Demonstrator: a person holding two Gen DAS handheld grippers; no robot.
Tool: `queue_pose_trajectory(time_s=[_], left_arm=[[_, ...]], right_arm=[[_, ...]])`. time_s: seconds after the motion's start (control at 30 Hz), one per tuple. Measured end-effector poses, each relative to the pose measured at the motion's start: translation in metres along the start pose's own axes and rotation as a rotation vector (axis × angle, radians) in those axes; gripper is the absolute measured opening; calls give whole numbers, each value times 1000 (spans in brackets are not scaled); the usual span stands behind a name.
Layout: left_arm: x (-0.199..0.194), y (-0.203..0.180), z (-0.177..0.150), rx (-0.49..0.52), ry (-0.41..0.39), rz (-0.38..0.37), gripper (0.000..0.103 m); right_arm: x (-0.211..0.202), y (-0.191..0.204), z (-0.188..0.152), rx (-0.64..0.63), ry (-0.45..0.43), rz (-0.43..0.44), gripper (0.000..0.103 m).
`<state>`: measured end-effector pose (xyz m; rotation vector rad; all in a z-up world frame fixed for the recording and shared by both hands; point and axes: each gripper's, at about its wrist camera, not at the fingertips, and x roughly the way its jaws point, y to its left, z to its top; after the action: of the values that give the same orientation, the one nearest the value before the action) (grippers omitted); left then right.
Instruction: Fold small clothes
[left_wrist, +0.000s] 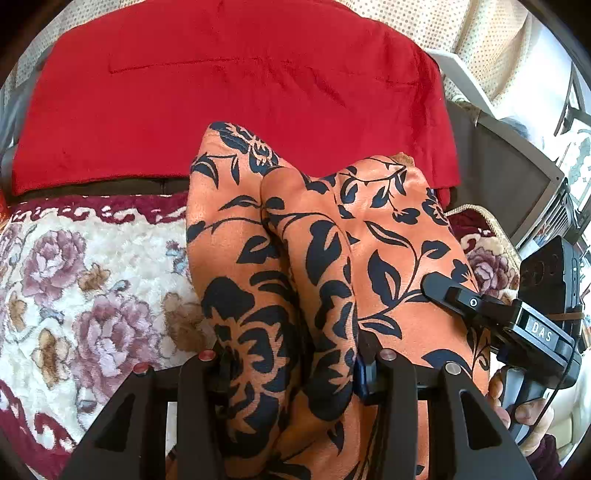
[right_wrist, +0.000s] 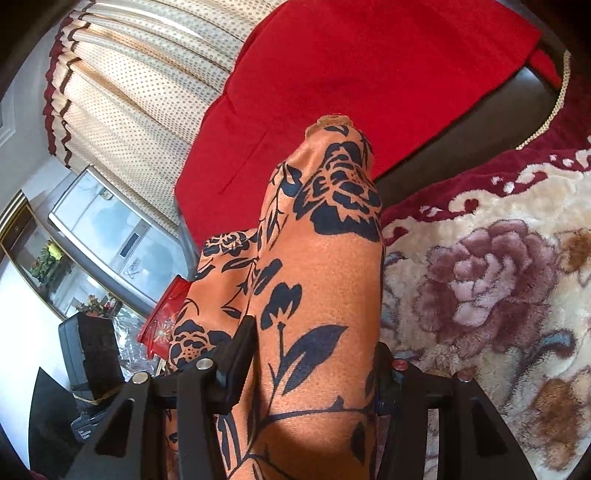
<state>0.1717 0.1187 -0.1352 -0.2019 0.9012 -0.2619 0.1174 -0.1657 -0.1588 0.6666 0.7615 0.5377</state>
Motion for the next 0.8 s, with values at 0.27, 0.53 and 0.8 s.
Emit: queue_pose_trajectory(time_s=[0.27, 0.53, 0.8], left_arm=[[32, 6, -6, -4, 87, 31, 48], [51, 29, -10, -31, 160, 70, 67], [26, 54, -15, 22, 107, 86, 73]], right_arm=[[7, -18, -7, 42, 38, -51, 53], [29, -53, -14, 162, 142, -162, 59], [-23, -15, 4, -56, -73, -298, 60]])
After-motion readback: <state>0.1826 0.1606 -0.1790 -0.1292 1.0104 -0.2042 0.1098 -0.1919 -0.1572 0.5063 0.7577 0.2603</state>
